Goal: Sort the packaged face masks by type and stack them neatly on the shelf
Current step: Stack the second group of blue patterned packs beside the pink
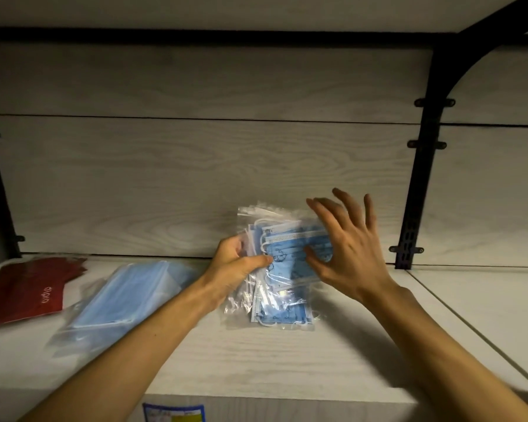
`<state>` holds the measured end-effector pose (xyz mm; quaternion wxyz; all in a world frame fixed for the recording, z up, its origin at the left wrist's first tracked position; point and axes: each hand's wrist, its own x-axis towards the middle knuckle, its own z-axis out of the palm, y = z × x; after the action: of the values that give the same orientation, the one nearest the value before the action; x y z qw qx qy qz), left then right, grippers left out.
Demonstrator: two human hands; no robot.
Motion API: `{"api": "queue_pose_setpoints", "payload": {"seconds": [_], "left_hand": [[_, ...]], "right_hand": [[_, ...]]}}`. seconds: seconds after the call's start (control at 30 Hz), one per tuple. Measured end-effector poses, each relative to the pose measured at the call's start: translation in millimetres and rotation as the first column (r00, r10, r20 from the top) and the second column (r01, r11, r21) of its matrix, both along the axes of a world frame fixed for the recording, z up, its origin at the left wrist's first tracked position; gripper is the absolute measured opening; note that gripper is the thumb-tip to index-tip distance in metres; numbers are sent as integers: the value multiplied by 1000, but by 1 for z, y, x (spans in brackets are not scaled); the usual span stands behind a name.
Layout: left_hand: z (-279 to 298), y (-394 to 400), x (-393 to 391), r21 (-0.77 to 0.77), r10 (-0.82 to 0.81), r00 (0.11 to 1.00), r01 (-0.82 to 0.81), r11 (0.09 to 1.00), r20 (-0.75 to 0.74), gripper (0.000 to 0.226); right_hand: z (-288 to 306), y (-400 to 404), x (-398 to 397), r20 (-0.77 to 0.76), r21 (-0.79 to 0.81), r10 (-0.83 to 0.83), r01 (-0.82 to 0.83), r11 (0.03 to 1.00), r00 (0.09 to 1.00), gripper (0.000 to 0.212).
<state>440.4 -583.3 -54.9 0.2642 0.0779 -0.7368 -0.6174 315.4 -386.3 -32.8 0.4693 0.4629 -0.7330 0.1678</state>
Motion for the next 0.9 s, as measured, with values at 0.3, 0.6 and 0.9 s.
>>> {"api": "queue_pose_setpoints", "payload": {"seconds": [0.3, 0.6, 0.9], "left_hand": [[8, 7, 10, 100, -121, 985, 109, 989, 120, 63], [7, 6, 12, 102, -147, 974, 131, 986, 175, 63], [3, 0, 8, 88, -12, 979, -6, 996, 205, 45]], "right_hand": [[-10, 2, -3, 353, -87, -18, 52, 995, 935, 9], [-12, 3, -17, 799, -272, 192, 58, 961, 569, 30], [12, 16, -18, 793, -598, 609, 216, 772, 17, 25]]}}
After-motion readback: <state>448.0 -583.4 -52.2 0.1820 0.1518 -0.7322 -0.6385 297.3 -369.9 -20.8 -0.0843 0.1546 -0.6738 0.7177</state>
